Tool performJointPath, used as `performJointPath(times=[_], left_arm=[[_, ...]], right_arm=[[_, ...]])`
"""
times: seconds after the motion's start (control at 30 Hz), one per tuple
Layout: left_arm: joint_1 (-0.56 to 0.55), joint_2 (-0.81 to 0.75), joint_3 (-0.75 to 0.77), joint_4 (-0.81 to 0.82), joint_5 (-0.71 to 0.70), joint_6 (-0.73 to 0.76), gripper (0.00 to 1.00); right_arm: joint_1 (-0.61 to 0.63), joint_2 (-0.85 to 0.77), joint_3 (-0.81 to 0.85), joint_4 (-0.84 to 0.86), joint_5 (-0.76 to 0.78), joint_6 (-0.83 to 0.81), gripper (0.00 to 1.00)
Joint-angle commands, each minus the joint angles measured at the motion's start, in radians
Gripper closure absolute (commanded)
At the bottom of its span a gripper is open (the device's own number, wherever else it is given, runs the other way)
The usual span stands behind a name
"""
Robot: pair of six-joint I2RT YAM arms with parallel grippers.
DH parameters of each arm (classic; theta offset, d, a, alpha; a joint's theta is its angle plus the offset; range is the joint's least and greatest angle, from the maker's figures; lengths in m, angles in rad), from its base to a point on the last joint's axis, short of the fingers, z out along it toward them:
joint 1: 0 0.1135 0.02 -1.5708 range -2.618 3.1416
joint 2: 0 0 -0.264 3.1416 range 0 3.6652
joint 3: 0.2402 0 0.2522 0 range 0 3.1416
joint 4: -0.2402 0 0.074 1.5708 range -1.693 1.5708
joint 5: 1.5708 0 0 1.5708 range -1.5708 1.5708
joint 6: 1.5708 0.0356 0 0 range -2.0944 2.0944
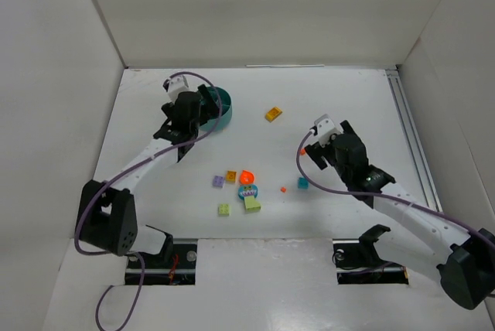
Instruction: Sort the legos into containers by color
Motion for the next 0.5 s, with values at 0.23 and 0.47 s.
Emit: performJointPath(times=[0.23,0.47], left_arm=[[-0.219,-0.216,-0.329,-0.205,0.171,-0.108,0.04],[-0.249,-0.316,-0.439,-0.205,0.18,-0.162,0.17]], right_arm=[[0.027,0.142,0.197,-0.216,-0.181,0.017,0.01],[0.056,0.189,0.189,-0.205,-0.181,0.017,0.01]])
